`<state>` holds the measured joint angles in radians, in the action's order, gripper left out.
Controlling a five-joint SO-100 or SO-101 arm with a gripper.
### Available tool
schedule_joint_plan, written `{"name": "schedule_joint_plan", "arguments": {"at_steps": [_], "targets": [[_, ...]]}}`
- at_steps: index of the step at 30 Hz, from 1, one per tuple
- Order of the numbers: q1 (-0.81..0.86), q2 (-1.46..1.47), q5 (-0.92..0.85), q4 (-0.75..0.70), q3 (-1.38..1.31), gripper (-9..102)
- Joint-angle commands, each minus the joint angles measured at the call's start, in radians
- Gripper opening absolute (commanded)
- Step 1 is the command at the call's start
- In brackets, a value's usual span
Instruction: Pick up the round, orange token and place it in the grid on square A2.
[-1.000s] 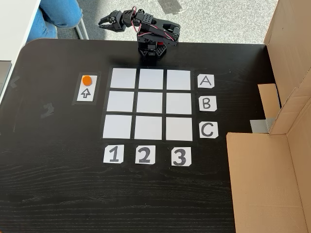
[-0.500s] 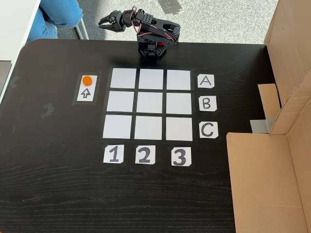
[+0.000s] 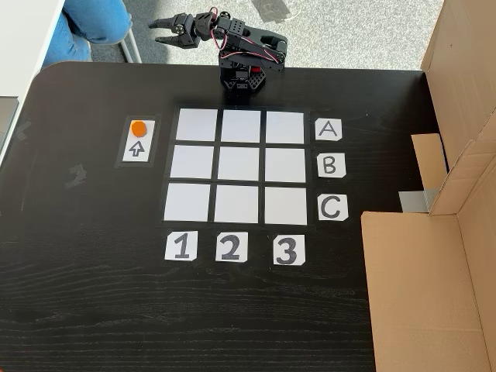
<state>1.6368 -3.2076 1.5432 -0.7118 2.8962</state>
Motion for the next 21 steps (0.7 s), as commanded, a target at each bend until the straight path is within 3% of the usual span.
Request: {"name": "schedule_joint_plan", "arguments": {"at_steps": [1, 13, 21], "targets": [[-0.067, 0.249, 0.005, -0.084, -0.249, 26], [-0.281, 0.953, 0.018, -0.538, -0.911, 34], [-0.357, 1.256, 0.129, -0.732, -1.269, 38]]}}
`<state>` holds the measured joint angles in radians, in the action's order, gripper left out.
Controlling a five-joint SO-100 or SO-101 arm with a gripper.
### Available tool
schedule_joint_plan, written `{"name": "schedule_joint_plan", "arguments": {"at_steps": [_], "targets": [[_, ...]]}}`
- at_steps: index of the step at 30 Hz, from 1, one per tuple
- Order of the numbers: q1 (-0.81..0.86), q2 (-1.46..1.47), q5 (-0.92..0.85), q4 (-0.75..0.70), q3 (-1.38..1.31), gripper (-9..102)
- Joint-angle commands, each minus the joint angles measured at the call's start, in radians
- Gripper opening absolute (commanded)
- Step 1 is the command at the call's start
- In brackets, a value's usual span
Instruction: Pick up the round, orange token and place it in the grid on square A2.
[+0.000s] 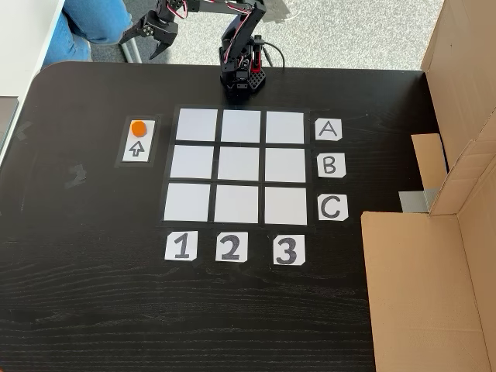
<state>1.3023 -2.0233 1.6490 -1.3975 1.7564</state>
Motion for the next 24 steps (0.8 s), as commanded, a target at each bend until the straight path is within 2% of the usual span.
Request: {"name": "schedule_joint_plan", "arguments": {"at_steps": [1, 9, 13, 24], "targets": [[-0.037, 0.103, 0.031, -0.06, -0.158, 38], [-0.198, 0.316, 0.055, -0.097, -0.265, 38], [-0.222, 0.451, 0.147, -0.161, -0.413, 38], [-0.348, 0.706, 0.239, -0.166, -0.546, 38]]}}
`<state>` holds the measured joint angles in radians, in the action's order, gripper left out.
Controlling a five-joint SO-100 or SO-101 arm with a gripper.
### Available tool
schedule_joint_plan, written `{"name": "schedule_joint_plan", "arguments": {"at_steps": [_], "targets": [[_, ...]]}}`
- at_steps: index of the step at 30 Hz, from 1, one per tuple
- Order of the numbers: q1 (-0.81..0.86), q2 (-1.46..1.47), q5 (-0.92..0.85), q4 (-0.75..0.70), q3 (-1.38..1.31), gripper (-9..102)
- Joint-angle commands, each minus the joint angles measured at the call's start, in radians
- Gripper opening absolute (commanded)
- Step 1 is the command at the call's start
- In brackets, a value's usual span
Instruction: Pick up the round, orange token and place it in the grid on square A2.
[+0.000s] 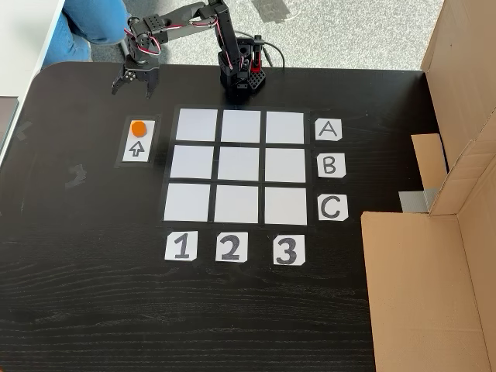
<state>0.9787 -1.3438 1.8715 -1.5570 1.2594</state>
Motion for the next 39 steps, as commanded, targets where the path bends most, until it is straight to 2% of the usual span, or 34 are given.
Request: {"name": "schedule_joint_plan", "arguments": {"at_steps": [1, 21, 39], "targets": [[-0.035, 0.044, 0.023, -0.006, -0.057, 38], [-0.101, 0.399, 0.086, -0.008, -0.304, 38], [-0.081, 0.529, 0.123, -0.008, -0.407, 39]]}}
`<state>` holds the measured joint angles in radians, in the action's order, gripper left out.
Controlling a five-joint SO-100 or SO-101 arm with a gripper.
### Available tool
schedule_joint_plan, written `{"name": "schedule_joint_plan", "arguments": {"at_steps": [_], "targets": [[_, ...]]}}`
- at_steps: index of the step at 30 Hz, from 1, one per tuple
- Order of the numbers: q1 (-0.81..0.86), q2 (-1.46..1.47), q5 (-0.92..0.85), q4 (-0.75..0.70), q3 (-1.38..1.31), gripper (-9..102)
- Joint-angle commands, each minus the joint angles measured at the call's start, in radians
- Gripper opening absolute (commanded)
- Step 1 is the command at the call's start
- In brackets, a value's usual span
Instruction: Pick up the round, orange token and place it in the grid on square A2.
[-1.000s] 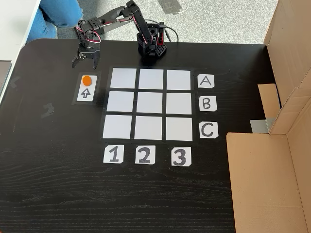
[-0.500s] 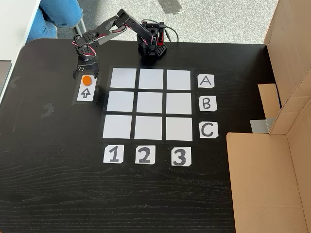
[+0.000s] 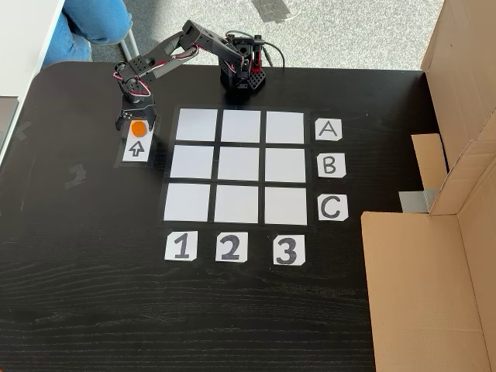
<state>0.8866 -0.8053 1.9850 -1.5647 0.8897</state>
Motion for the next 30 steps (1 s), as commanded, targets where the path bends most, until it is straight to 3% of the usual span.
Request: {"name": "schedule_joint_plan", "arguments": {"at_steps": [1, 8, 9, 12, 13, 19, 30], "targets": [[0.012, -0.006, 0.012, 0.0, -0.037, 39], [0.025, 0.018, 0.035, 0.002, -0.041, 38], [0.026, 0.025, 0.035, 0.002, -0.048, 35], [0.028, 0.049, 0.028, 0.005, -0.067, 3], [0.028, 0.054, 0.021, 0.006, -0.078, -1], [0.037, 0.055, 0.011, 0.009, -0.084, -1], [0.069, -0.161, -0.235, 0.028, 0.021, -1]]}}
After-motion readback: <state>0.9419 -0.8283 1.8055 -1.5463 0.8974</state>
